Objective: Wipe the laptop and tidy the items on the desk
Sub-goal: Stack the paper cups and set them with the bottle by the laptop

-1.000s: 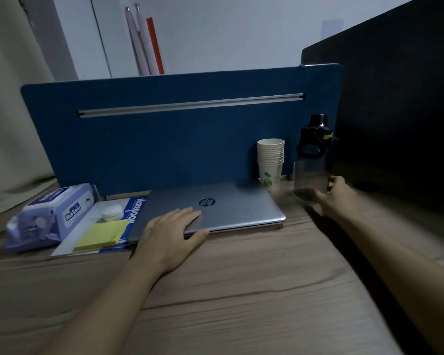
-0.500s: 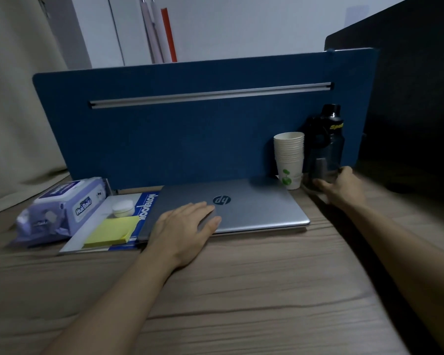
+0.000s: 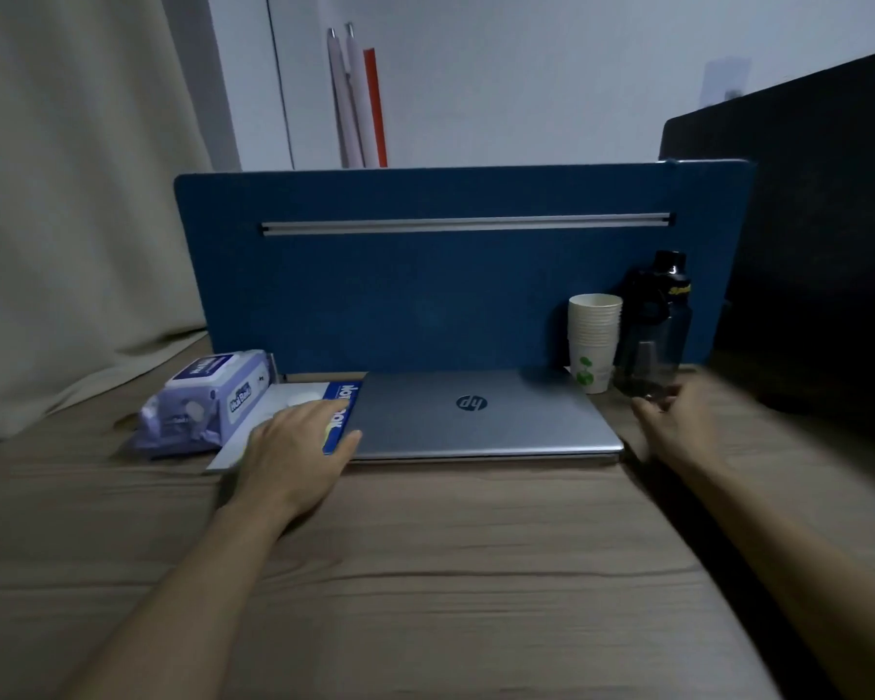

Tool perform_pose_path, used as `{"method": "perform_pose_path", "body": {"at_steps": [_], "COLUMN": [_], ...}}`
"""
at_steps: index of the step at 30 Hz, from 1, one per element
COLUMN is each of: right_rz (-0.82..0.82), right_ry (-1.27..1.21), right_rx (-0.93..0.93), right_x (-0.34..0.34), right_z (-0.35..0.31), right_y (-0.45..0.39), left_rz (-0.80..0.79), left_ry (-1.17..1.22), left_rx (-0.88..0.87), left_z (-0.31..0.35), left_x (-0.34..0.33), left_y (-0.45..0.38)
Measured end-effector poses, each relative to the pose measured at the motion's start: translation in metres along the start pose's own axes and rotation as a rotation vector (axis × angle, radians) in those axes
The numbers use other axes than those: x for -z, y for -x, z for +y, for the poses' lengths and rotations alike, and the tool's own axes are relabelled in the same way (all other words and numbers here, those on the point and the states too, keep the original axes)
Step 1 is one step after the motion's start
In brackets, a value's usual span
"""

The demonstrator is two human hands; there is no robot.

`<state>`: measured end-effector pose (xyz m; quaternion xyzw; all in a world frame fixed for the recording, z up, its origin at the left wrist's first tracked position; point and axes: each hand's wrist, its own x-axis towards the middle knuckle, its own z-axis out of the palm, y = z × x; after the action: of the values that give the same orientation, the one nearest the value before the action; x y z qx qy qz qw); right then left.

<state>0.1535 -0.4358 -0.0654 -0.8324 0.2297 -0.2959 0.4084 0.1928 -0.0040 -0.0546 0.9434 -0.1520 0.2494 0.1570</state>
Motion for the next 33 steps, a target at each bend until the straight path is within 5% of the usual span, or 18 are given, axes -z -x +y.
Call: {"method": "perform_pose_path", "body": {"at_steps": [11, 20, 33], "right_rz": [-0.071, -0.083, -0.145], "right_ry": [0.122, 0.577, 0.53], "right_rx": [0.145, 0.499, 0.667], "right_x": [-0.031, -0.058, -0.089], "right_z": [-0.043, -0.066, -0.084], "right_y": [0.072, 0.097, 0.092], "left_rz": [-0.144, -0.082, -0.15], "left_ry": [0.137, 0.23, 0.197], "left_rx": [0.163, 0.13, 0.214], "left_z": [-0.057, -0.06, -0.081], "left_x": [0.016, 0.006, 0.005], "left_y": [0.029, 0.015, 0.01]}}
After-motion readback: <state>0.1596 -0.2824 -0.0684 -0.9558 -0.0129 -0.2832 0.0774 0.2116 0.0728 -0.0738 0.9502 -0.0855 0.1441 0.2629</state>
